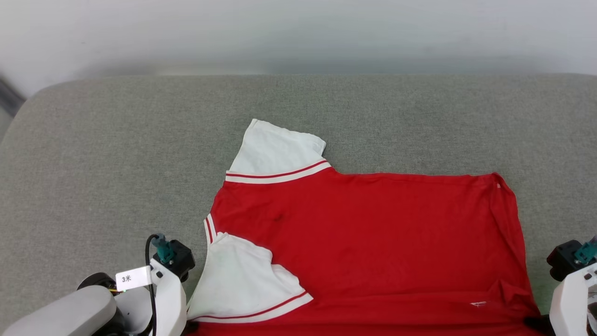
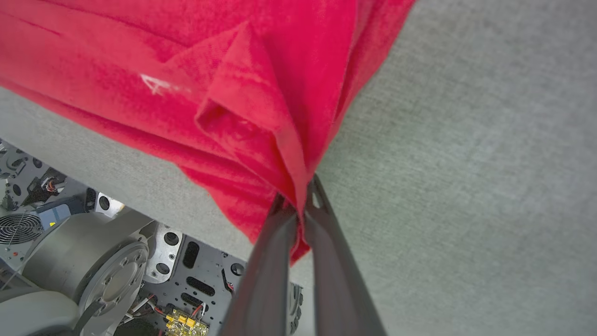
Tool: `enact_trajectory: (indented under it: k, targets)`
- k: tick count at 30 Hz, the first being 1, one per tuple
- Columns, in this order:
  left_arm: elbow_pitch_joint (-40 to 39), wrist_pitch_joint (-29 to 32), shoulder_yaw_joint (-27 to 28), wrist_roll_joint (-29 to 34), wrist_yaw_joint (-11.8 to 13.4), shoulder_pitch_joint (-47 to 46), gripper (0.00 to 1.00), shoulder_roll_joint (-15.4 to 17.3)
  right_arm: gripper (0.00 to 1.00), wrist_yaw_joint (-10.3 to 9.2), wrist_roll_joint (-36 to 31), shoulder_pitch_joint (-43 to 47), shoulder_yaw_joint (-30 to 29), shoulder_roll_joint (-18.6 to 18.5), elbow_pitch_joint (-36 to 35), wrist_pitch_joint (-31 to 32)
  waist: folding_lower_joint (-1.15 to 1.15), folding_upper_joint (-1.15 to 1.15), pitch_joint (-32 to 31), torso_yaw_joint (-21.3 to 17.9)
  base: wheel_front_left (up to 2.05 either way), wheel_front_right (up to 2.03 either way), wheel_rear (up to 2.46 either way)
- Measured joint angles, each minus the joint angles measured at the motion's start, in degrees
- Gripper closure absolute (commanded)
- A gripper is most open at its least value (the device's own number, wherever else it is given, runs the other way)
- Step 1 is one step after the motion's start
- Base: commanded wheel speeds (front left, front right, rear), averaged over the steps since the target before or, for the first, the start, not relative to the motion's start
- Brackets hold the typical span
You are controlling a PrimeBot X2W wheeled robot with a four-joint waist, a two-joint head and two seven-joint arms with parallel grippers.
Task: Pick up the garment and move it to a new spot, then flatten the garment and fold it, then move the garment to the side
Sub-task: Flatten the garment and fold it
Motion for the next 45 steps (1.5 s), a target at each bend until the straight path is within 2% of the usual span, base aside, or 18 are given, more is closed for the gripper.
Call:
enact_trajectory:
  k: [2, 3, 4, 9, 14, 16, 17, 22, 27, 32, 39, 45]
  targets:
    - [0.37, -0.54, -0.07, -0.12, 0.20, 0.38, 1.00, -0.09, 1.00, 0.00, -0.67, 0.24, -0.69, 1.26, 0.93, -0.54, 0.00, 0.00, 0.36, -0.09, 0.00, 0.00, 0.00]
    - [0.64, -1.18, 0.04, -0.07, 0.47, 0.48, 0.92, -0.23, 0.98, 0.00, -1.07, 0.31, -1.16, 2.01, 1.42, -1.08, 0.00, 0.00, 0.43, -0.09, 0.00, 0.00, 0.00]
    - [0.86, -2.20, 0.34, 0.11, 0.76, 0.58, 0.00, -0.44, 0.01, 0.00, -1.47, 0.41, -1.53, 2.61, 1.70, -1.66, 0.00, 0.00, 0.38, -0.05, 0.00, 0.00, 0.00]
    - [0.37, -5.42, 2.25, 0.41, 1.47, 0.65, 0.00, 0.58, 0.00, -0.02, -4.43, 0.51, -5.38, 4.08, 0.82, -7.83, 0.00, 0.00, -0.84, 0.13, 0.00, 0.00, 0.00]
    - [-1.68, -10.40, 5.92, 2.37, 3.77, -1.72, 0.00, 2.82, 0.00, -0.02, -10.01, 0.23, -12.63, 7.02, -1.18, -18.70, 0.00, 0.00, -1.93, 0.01, 0.00, 0.00, 0.00]
    - [-1.57, -13.01, 7.57, 3.87, 4.75, -3.36, 0.00, 2.97, 0.00, -0.03, -12.73, 0.11, -15.67, 9.11, -2.04, -22.49, 0.00, 0.00, -1.94, -0.23, 0.00, 0.00, 0.00]
    - [-1.15, -14.89, 8.82, 6.05, 5.60, -5.80, 0.00, 2.82, 0.00, -0.03, -17.83, 0.16, -19.89, 12.90, -4.22, -28.04, 0.00, 0.00, -1.56, -0.73, 0.00, 0.00, 0.00]
    - [1.05, -15.60, 11.67, 6.73, 6.05, -11.61, 0.00, 0.63, 0.00, -0.03, -25.71, 2.46, -26.70, 19.95, -9.45, -34.32, 0.00, 0.00, 0.15, -1.65, 0.00, 0.00, 0.00]
    - [4.95, -12.17, 13.38, 6.72, 5.36, -18.93, 0.00, -1.23, 0.00, -0.02, -32.59, 5.95, -31.03, 27.07, -15.62, -37.06, 0.00, 0.00, 3.05, -3.26, 0.00, 0.00, 0.00]
    - [8.79, -4.52, 13.99, 5.70, 4.09, -26.53, 0.00, -2.75, 0.00, -0.03, -36.26, 8.60, -32.01, 32.23, -20.42, -36.99, 0.00, 0.00, 6.86, -5.59, 0.00, 0.00, 0.00]
    - [13.50, 10.12, 13.66, 2.43, 2.75, -35.31, 0.00, -3.27, 0.00, -0.03, -37.78, 8.10, -31.64, 34.21, -23.96, -36.24, 0.01, 0.00, 13.34, -9.45, 0.00, 0.00, 0.00]
    - [17.16, 15.38, 13.57, 2.27, 4.50, -40.55, 0.00, -5.57, 0.00, -0.03, -37.78, 5.48, -30.71, 34.05, -24.73, -35.94, 0.01, 0.00, 19.06, -12.28, 0.00, 0.00, 0.00]
